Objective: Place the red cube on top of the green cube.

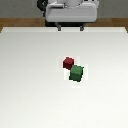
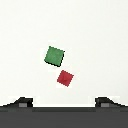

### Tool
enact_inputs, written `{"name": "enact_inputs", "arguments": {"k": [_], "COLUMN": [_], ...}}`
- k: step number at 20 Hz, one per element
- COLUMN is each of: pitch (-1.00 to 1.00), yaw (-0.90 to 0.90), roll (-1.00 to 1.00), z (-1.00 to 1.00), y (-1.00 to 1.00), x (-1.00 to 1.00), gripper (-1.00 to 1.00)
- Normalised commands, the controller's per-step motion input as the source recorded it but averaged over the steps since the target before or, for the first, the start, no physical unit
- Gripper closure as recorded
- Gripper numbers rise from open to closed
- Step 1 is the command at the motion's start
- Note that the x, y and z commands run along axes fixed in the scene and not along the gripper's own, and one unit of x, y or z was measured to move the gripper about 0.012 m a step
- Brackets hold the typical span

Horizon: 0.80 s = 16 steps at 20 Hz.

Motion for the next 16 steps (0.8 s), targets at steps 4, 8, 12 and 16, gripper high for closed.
{"name": "enact_inputs", "arguments": {"k": [4,8,12,16], "pitch": [0.0,0.0,0.0,0.0], "yaw": [0.0,0.0,0.0,0.0], "roll": [0.0,0.0,0.0,0.0], "z": [-0.5,-0.75,-0.25,-0.25], "y": [0.0,0.0,-0.25,0.25], "x": [0.0,0.05,0.0,0.0], "gripper": [-1.0,-1.0,-1.0,-1.0]}}
